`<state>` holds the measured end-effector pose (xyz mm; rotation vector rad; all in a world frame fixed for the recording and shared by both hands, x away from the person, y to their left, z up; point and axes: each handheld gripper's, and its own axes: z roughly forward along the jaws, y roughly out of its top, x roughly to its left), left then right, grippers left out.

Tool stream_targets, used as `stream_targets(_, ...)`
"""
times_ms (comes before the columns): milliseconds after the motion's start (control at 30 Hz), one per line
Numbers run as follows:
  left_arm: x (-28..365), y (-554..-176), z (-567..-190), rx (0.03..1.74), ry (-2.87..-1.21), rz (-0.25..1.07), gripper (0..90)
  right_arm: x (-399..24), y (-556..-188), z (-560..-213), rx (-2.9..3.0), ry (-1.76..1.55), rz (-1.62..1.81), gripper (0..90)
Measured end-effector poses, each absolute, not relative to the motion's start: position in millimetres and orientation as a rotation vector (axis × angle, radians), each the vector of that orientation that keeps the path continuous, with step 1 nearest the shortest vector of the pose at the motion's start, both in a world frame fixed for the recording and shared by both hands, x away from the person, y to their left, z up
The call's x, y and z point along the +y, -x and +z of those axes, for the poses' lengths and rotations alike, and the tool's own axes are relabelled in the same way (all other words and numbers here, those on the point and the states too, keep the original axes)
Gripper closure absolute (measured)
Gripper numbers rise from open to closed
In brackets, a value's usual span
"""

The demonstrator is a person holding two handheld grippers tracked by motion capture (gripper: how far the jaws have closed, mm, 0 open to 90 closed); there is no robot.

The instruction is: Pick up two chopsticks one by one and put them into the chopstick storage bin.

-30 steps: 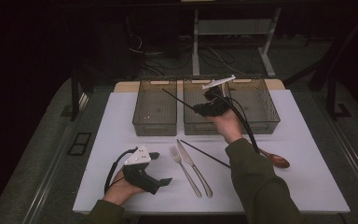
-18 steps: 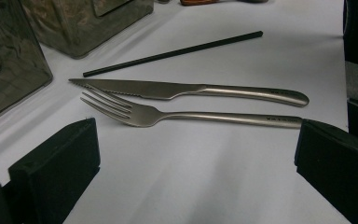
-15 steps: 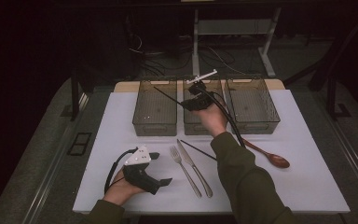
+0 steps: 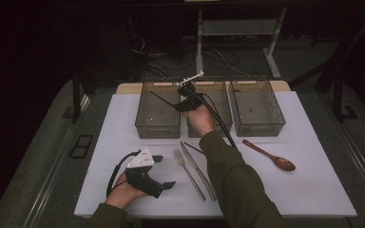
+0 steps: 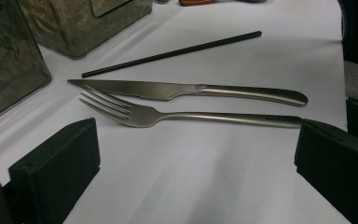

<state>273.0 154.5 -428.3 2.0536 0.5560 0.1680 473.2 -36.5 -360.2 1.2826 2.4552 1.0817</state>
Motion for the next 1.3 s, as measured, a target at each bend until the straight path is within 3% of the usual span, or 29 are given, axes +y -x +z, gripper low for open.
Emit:
stream_targets(467, 153.9, -272.7, -428.5, 0.554, -2.053, 0.158, 0.0, -9.2, -479.6, -376.4, 2.493, -1.267, 1.061, 84.6)
stream_targets(900, 153.9, -272.8, -428.7, 0.555, -2.054, 0.160, 0.0, -42.8, -464.0, -353.6, 2.475, -1.165, 1.256, 51.1)
stream_targets(1300, 154.7, -273.2, -428.3, 0.545, -2.070, 0.164, 0.0, -86.0, -437.5, -340.8, 2.474, -1.040, 1.351, 40.1)
